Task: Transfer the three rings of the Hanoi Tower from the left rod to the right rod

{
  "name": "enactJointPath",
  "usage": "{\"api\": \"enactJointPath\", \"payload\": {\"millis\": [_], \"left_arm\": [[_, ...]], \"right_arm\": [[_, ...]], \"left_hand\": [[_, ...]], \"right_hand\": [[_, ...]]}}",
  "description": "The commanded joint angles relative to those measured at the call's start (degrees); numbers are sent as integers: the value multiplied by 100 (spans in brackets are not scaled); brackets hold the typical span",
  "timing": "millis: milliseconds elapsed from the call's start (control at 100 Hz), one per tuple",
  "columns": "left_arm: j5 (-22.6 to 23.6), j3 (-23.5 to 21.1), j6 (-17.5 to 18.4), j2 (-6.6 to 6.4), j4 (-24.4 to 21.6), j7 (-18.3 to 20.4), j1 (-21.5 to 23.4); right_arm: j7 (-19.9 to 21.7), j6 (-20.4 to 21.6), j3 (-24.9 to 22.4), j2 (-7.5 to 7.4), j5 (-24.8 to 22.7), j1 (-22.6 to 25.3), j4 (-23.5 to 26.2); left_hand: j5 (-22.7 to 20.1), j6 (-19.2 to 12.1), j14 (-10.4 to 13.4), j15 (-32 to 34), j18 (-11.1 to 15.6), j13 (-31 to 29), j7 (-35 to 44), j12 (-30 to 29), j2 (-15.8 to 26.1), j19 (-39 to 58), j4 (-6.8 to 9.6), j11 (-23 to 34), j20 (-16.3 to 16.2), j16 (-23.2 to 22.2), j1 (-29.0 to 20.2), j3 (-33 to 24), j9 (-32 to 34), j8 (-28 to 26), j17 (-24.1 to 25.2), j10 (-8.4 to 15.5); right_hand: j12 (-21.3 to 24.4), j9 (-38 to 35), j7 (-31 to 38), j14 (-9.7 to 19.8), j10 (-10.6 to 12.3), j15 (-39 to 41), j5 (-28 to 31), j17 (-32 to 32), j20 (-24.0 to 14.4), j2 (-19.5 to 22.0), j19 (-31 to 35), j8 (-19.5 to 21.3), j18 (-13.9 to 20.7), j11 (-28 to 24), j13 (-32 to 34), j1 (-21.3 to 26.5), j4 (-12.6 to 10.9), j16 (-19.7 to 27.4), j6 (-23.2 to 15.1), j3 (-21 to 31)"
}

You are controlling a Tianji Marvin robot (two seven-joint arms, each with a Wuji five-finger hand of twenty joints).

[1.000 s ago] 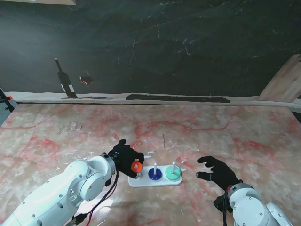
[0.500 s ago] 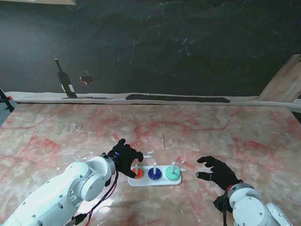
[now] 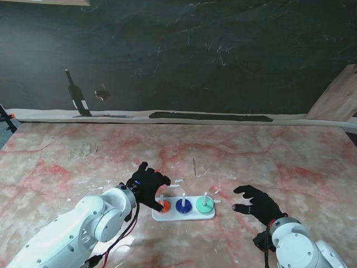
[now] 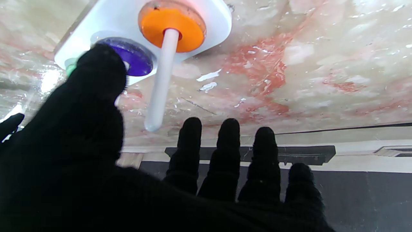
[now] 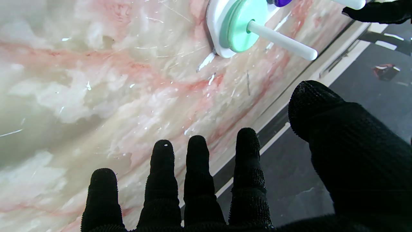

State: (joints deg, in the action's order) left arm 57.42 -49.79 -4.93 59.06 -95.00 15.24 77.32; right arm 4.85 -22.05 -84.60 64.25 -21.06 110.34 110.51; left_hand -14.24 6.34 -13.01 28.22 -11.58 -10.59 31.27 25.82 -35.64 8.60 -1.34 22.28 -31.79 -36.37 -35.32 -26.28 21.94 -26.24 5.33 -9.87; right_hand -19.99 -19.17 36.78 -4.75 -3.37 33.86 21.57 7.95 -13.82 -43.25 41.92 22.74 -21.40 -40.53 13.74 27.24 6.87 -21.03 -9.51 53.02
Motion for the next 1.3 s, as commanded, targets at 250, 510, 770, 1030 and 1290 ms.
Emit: {"api": "enactJointPath", "payload": {"millis": [250,510,770,1030,1290], "left_arm": [[54,159,95,56,-174,-159,-44],[-194,907,85,108,117,-201,-681],[-414,1603,-208,181,531,-263,-1193],[-393,1977,-370,220,757,-403,-1373],[-384,2341,-587,278,1013,-529,-1597]], "right_arm": [[6,5,20,-2,-27,31,18],[-10,6,6,4,-11,49,28],[-28,-24,-8,11,19,77,55],[-5,-47,4,5,13,63,54],[8,-66,19,2,5,43,45]], "left_hand": [[188,451,-140,-169,-50,271,-261,-41,69,-266,-156,-37,123,87,94,366,-389,244,-38,-286],[220,507,-159,-332,-26,451,-237,220,-8,-402,-196,140,376,180,139,463,-407,290,-74,-271],[427,478,-387,-404,-84,436,-101,551,-228,-457,-254,409,572,233,212,417,-162,188,-73,-366],[647,-594,-594,-704,-176,502,33,750,-401,-558,-318,432,844,436,282,231,-114,-96,-85,-479],[640,-1249,-636,-742,-191,375,259,864,-377,-475,-293,527,883,468,187,240,6,-643,-79,-415]], "right_hand": [[-23,117,62,-33,15,27,-213,22,-139,3,108,-30,66,-53,-27,39,-194,-44,59,-96],[-23,109,63,-31,8,26,-203,22,-140,8,109,-30,65,-56,-29,40,-195,-43,59,-101],[-23,111,62,-33,6,25,-201,22,-140,6,109,-29,65,-54,-33,45,-196,-43,60,-105],[-23,115,63,-34,8,29,-200,22,-141,14,109,-28,65,-55,-32,38,-197,-45,62,-106],[-25,110,63,-37,-1,34,-199,22,-141,16,109,-28,65,-60,-29,42,-197,-47,65,-111]]}}
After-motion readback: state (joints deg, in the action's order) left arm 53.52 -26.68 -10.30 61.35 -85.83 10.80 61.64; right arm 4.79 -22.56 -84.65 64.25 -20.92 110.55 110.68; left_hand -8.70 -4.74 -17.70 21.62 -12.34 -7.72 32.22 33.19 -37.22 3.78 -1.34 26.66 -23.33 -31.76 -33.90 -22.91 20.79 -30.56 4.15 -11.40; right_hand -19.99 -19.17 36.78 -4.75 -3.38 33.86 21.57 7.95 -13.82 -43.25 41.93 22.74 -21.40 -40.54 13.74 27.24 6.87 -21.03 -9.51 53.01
